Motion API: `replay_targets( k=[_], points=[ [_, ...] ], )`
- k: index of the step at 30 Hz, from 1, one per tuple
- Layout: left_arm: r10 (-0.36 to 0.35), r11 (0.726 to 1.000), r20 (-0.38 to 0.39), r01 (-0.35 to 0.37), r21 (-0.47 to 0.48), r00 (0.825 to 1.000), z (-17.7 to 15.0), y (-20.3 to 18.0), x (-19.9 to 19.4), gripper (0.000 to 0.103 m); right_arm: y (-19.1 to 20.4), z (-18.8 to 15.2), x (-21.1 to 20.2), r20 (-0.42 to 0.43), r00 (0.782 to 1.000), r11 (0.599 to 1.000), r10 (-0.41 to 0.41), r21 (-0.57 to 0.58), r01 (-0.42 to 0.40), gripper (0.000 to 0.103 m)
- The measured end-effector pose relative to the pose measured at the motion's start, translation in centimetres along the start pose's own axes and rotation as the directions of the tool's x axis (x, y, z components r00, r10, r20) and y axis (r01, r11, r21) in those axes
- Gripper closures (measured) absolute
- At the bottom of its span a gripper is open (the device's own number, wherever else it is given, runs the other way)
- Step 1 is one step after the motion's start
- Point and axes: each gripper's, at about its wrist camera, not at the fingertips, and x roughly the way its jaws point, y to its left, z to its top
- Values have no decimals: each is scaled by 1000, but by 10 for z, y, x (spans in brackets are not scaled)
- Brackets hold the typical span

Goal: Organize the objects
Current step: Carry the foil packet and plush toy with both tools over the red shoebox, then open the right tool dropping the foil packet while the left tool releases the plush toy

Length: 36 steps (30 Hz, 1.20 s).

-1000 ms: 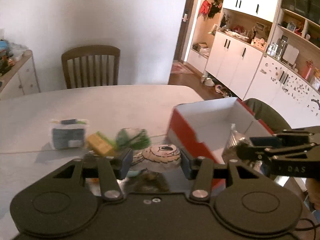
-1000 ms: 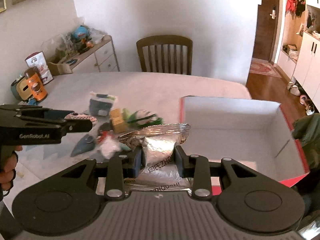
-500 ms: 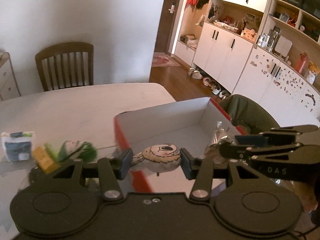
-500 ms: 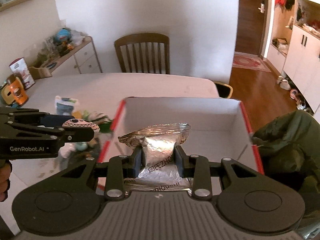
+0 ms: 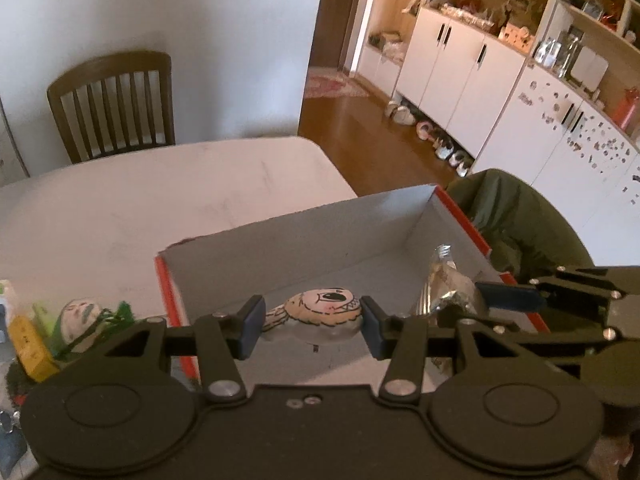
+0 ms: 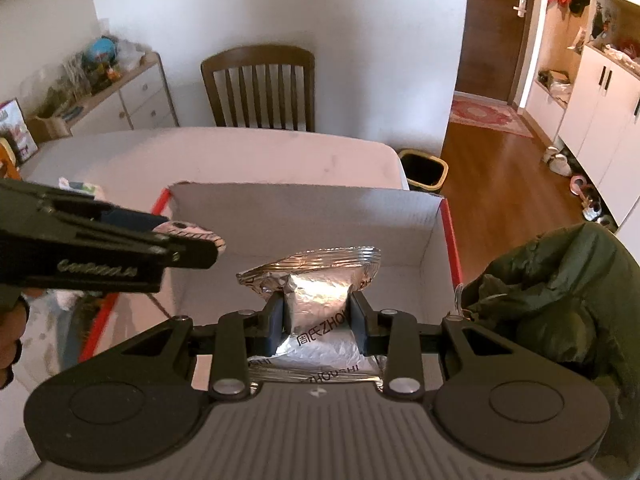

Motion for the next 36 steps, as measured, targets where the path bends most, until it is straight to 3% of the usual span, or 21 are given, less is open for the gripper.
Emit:
replay_targets(
  k=[11, 23, 36],
  points=[
    [48, 999, -136, -50, -12, 990, 9, -2, 71, 53, -5, -6, 54, -131, 991, 998, 12, -61, -20, 69],
    [69, 997, -251, -77, -22, 966, 7, -13, 105, 53, -4, -14, 77, -233, 972, 996, 10, -87, -31, 69],
    [81, 995, -307, -97, -38, 948, 5, -10, 118, 51, 0, -17, 70, -228, 973, 996, 29, -70, -46, 68]
  ],
)
